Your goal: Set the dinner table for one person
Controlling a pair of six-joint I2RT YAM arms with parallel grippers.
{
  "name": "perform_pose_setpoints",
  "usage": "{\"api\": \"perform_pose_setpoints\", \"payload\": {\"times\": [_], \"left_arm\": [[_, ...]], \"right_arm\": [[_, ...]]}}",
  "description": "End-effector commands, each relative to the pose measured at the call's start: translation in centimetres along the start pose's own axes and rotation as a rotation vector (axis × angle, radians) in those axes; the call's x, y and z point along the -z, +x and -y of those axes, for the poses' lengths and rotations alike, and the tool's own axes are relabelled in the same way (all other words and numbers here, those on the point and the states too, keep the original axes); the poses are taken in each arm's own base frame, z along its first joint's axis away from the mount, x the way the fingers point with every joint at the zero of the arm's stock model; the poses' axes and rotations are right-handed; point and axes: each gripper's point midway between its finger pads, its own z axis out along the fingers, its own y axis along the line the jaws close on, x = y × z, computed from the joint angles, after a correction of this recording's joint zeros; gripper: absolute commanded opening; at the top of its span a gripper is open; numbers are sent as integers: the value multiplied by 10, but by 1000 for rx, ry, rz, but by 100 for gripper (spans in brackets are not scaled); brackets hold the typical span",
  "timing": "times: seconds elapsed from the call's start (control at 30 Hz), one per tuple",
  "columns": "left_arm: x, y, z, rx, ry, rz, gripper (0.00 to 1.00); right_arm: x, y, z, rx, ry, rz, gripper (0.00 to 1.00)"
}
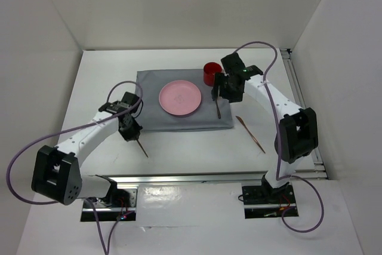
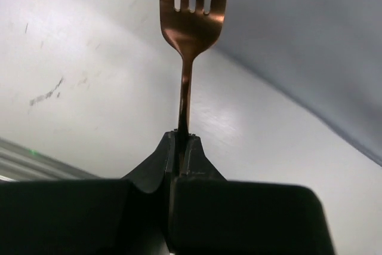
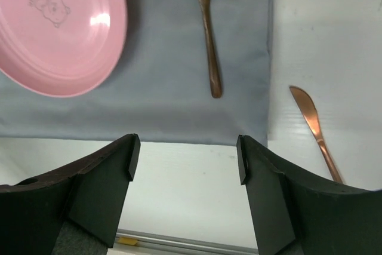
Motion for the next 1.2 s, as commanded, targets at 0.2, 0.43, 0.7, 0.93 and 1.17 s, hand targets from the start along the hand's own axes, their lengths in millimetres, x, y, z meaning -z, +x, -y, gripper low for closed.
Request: {"api": "perform_pose_setpoints", "payload": {"times": [0.2, 0.43, 0.7, 0.93, 1.17], "left_arm": [[21, -74, 80, -498, -19, 147, 0], [-6, -95, 131, -612, -42, 113, 0], [-37, -123, 169, -690, -76, 81, 0], [-72, -121, 179, -702, -62, 7, 0], [-88, -116, 180, -698, -40, -58, 20]], "right_arm": [[17, 27, 59, -102, 86, -38, 82], [34, 47, 103, -323, 105, -17, 82], [20, 79, 137, -268, 247, -131, 77], [12, 72, 138, -188, 226, -105, 83], [-6, 65, 148, -23, 240, -137, 89]]}}
